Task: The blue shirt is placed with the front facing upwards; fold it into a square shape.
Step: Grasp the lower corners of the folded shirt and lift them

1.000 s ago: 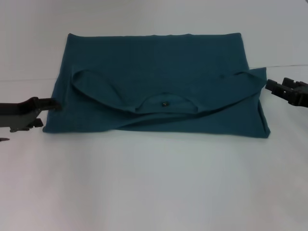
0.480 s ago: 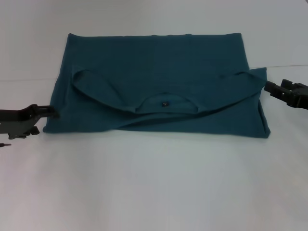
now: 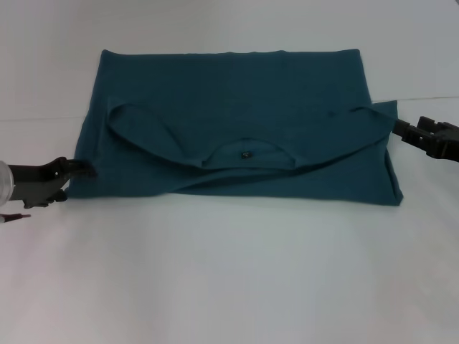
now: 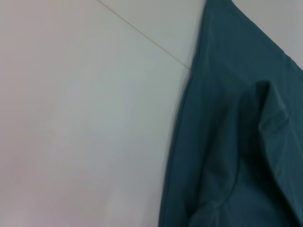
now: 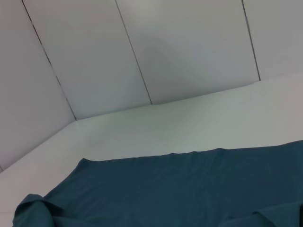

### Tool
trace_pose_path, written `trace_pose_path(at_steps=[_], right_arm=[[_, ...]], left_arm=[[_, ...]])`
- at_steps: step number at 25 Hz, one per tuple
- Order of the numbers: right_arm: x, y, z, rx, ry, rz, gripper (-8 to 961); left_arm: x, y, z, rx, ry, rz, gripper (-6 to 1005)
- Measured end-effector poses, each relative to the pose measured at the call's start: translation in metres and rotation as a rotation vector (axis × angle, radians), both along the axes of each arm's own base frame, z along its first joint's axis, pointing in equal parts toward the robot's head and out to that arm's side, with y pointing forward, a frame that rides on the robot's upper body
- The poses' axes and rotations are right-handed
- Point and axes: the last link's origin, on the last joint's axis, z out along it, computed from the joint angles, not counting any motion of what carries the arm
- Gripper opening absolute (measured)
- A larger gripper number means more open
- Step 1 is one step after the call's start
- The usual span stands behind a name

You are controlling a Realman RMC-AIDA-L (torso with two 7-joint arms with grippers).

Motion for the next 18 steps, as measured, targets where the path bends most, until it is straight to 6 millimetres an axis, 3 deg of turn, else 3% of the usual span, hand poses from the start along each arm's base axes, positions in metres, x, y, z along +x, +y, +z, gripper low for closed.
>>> trace_pose_path(at_steps=[18], right_arm=[[0.0003, -0.0001, -0.0019, -0.003, -0.004, 0.002, 658]], left_arm=[[-0.0032, 0.0025, -0.0050, 0.027, 0.061, -0.008, 827]])
